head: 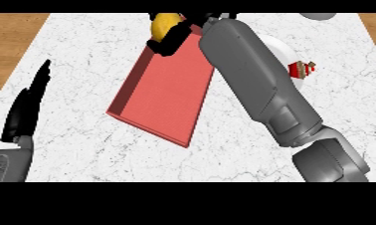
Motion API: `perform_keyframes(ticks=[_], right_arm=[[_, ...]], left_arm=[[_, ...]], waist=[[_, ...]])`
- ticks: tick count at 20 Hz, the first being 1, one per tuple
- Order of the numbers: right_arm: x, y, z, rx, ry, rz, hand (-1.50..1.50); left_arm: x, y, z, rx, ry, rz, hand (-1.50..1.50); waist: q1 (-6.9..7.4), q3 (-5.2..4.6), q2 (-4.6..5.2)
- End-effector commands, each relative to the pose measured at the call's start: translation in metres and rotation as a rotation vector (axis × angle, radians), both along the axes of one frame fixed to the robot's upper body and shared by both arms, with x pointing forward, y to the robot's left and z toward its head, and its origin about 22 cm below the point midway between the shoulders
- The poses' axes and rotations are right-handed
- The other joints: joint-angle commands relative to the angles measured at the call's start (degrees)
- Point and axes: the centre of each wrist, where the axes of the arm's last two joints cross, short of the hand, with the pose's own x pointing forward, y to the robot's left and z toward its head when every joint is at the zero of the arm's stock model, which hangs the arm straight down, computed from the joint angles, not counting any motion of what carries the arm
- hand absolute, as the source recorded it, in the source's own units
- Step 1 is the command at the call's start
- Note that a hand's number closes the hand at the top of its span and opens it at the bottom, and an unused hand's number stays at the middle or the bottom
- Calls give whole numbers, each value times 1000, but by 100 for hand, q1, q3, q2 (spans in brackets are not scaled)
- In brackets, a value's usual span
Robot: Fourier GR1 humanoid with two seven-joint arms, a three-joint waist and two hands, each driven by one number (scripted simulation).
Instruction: Pick the lemon from the plate and place it in the cardboard box
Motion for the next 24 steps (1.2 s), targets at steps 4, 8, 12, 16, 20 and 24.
perform_keyframes(ticks=[4,8,12,16,20,24], right_arm=[[1,7,-25,-95,-17,-90,150],[2,6,-27,-48,122,-172,-150],[2,-4,-49,-43,213,-189,-150],[0,-4,-52,36,194,-162,-150],[2,0,-38,152,127,-148,-150],[3,-10,-49,335,109,-170,-150]], left_arm=[[12,-12,11,-6,1,-57,0],[13,-15,1,9,1,-64,0],[24,-28,13,5,-27,-90,0],[21,-22,5,-2,-15,-99,0],[14,-13,1,7,1,-95,0],[10,-18,1,9,-16,-62,0]], waist=[[298,-4,61],[382,-9,81],[515,-6,128],[587,-6,147],[544,-2,154],[411,9,116]])
